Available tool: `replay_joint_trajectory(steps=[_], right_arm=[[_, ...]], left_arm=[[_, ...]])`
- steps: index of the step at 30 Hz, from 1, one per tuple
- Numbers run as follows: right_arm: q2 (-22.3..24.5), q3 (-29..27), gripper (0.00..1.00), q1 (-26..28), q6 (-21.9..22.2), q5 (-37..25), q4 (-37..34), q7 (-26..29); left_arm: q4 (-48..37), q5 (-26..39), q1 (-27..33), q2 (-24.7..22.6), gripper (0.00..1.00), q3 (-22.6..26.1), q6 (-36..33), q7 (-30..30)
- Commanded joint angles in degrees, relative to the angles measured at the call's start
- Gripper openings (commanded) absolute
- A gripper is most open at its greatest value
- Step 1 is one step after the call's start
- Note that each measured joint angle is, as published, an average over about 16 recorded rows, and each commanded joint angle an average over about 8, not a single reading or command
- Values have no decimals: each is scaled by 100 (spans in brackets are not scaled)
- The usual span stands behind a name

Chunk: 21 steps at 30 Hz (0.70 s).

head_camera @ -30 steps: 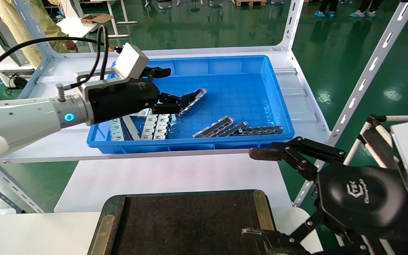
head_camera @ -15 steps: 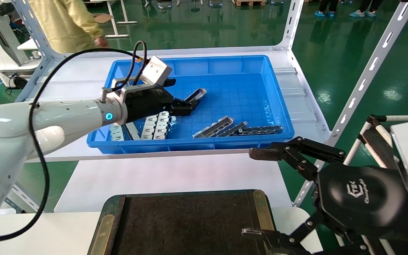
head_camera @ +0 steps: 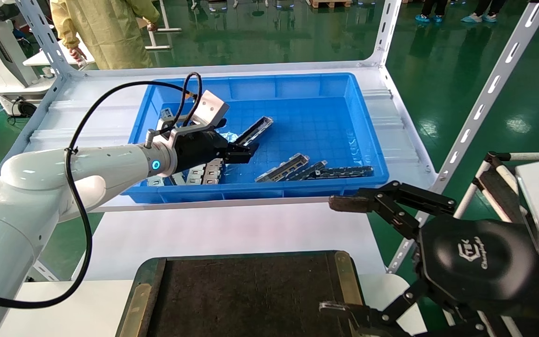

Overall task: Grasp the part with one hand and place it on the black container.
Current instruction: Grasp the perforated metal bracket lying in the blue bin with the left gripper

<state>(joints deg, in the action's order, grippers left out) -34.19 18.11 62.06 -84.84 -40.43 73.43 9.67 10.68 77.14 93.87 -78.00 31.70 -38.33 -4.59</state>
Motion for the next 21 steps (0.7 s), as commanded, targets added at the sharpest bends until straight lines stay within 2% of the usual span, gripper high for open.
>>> replay_joint_trajectory(steps=[1,21], right_arm=[[0,0,0,0,0,0,0,0],[2,5,0,1,2,3,0,-2]], left_arm=[[-15,-33,-27,-9,0,45,27,21],[88,-427,-192,-10,0,543,333,260]])
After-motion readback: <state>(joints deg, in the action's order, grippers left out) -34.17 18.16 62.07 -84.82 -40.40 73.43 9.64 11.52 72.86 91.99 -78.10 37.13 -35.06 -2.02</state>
